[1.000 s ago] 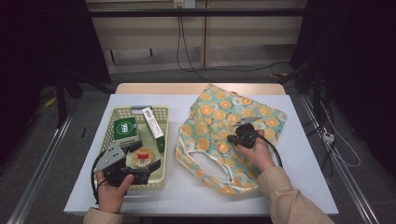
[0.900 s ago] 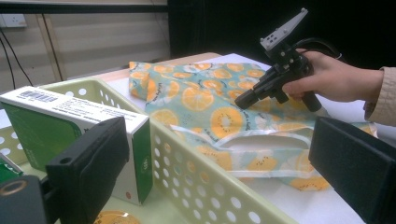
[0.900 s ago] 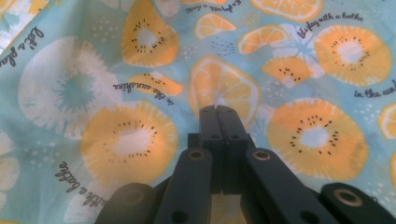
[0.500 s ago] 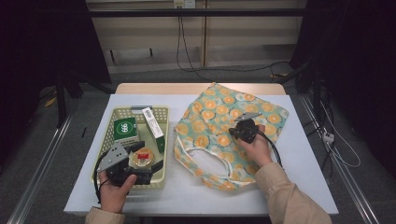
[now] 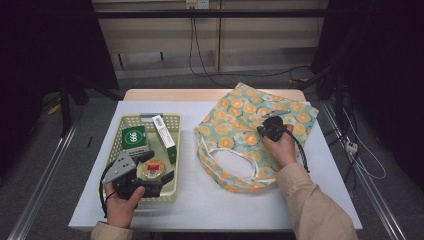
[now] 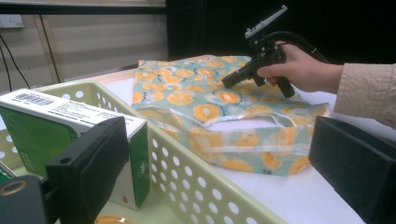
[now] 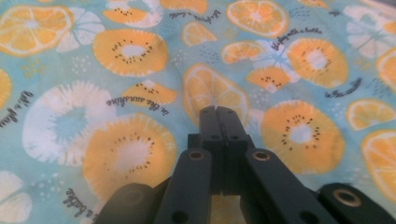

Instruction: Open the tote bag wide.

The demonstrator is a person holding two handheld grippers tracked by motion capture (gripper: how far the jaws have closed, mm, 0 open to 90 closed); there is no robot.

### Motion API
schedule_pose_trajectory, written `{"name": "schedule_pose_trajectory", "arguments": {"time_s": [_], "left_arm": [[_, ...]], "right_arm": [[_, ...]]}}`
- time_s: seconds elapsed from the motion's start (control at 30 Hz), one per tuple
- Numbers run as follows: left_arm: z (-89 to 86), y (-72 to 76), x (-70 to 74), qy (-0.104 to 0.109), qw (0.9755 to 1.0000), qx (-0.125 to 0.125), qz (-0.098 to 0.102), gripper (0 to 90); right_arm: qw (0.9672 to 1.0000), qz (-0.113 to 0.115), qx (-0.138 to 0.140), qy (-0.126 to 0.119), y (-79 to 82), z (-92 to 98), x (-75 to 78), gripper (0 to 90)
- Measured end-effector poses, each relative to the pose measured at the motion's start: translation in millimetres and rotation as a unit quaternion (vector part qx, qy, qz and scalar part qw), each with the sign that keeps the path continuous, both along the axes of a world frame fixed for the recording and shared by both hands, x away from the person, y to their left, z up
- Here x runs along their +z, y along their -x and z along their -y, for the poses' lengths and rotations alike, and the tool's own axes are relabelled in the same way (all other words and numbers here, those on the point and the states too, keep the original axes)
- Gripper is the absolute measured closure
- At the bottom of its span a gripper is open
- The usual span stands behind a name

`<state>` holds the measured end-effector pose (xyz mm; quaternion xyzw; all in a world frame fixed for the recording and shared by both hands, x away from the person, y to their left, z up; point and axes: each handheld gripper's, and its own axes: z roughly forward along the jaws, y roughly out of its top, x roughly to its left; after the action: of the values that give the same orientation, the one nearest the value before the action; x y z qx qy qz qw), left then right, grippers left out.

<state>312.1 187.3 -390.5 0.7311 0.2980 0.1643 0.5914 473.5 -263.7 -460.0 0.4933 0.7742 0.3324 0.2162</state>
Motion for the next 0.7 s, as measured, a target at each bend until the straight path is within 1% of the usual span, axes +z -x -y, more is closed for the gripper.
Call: {"name": "schedule_pose_trajectory", "arguments": {"time_s": [0.03, 0.07, 0.1, 0.13, 0.17, 0.2, 0.23, 0.27, 0.3, 0.37, 0.4, 0.43, 0.5, 0.53, 0.6, 0.67, 0.7], "left_arm": [[-0.2, 0.1, 0.1, 0.000, 1.0000, 0.000, 0.000, 5.0], [-0.6, -0.1, 0.1, 0.000, 1.0000, 0.000, 0.001, 5.0], [-0.6, -0.3, -0.1, 0.002, 1.0000, 0.001, 0.000, 5.0], [-0.8, -0.6, -0.4, 0.002, 1.0000, 0.001, -0.001, 5.0], [-0.6, -0.7, -0.6, 0.002, 1.0000, 0.001, 0.000, 5.0], [-0.2, -0.3, -0.7, 0.003, 1.0000, 0.001, -0.002, 5.0], [-0.1, 0.0, -0.5, 0.002, 1.0000, 0.002, -0.002, 5.0], [-0.2, 0.0, -0.4, 0.002, 1.0000, 0.001, -0.002, 5.0], [-0.5, -0.4, -0.3, 0.001, 1.0000, 0.001, 0.000, 5.0], [-0.9, -0.8, -0.7, 0.002, 1.0000, 0.002, -0.002, 5.0], [-1.4, -1.3, -1.1, 0.001, 1.0000, 0.000, -0.002, 5.0], [-1.4, -1.5, -1.5, 0.001, 1.0000, 0.001, -0.003, 5.0], [-1.1, -1.4, -1.9, 0.002, 1.0000, 0.001, -0.005, 5.0], [-1.0, -1.2, -1.9, 0.000, 1.0000, 0.001, -0.005, 5.0], [-0.2, -0.8, -1.7, 0.000, 1.0000, 0.002, -0.004, 5.0], [0.1, -0.4, -1.5, 0.000, 1.0000, 0.002, -0.004, 5.0], [0.3, -0.3, -1.5, 0.000, 1.0000, 0.001, -0.004, 5.0]], "right_arm": [[1.0000, -0.005, 0.001, -0.006, 0.9, -0.6, -0.6, 89.3], [0.9999, -0.006, 0.004, -0.010, 2.1, -1.7, -0.3, 83.9], [0.9999, -0.002, 0.007, -0.010, 3.8, -3.1, 0.8, 77.3], [1.0000, 0.001, 0.002, -0.005, 5.2, -4.3, 2.2, 65.5], [1.0000, 0.003, -0.005, 0.003, 6.4, -5.8, 4.5, 55.9], [1.0000, 0.007, 0.000, 0.007, 8.0, -7.1, 7.8, 55.2], [0.9999, 0.009, 0.010, 0.007, 10.2, -8.2, 11.9, 52.2], [0.9998, 0.014, 0.013, 0.009, 12.7, -9.4, 16.5, 44.8], [0.9997, 0.020, 0.013, 0.005, 15.8, -11.0, 21.5, 40.1], [0.9991, 0.024, 0.028, -0.023, 24.3, -14.8, 32.3, 38.5], [0.9985, 0.026, 0.037, -0.033, 29.4, -18.1, 36.8, 35.8], [0.9978, 0.025, 0.051, -0.035, 34.8, -22.3, 40.4, 33.9], [0.9967, 0.027, 0.072, -0.026, 46.3, -31.5, 45.5, 30.3], [0.9961, 0.026, 0.080, -0.026, 51.6, -35.6, 46.7, 28.9], [0.9941, 0.023, 0.101, -0.033, 60.7, -42.5, 47.6, 28.3], [0.9930, 0.019, 0.113, -0.030, 68.3, -48.1, 47.2, 24.6], [0.9924, 0.019, 0.118, -0.030, 71.6, -50.6, 46.8, 24.5]]}}
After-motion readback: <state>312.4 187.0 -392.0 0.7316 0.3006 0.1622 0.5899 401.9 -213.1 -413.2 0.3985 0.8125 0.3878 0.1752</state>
